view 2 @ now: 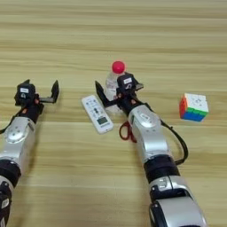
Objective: Move the objects on the table
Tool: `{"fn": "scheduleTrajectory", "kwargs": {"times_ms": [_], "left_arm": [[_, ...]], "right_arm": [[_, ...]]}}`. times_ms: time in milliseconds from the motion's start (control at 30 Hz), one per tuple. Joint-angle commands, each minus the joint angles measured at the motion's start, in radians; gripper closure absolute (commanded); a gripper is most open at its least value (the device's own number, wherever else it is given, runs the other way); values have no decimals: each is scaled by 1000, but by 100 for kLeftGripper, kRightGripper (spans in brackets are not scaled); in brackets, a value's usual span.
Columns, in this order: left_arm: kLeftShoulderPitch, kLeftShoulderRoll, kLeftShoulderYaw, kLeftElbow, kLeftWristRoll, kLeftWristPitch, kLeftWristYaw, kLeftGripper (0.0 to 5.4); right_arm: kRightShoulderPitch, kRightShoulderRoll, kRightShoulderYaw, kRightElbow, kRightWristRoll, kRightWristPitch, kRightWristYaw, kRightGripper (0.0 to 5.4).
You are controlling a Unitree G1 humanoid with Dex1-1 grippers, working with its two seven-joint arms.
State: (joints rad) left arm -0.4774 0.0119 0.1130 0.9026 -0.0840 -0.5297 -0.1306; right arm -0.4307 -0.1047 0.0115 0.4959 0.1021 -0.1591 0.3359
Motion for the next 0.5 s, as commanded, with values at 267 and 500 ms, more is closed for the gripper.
{"fn": "scheduleTrajectory", "kwargs": {"times_ms": [267,500], "left_arm": [[-11,-1,-4,6,8,-3,6,0],[-13,-1,-3,9,8,-3,5,0]], "right_arm": [[118,-28,11,-147,-7,36,22,4],[184,-50,22,-221,-10,66,37,4]]}}
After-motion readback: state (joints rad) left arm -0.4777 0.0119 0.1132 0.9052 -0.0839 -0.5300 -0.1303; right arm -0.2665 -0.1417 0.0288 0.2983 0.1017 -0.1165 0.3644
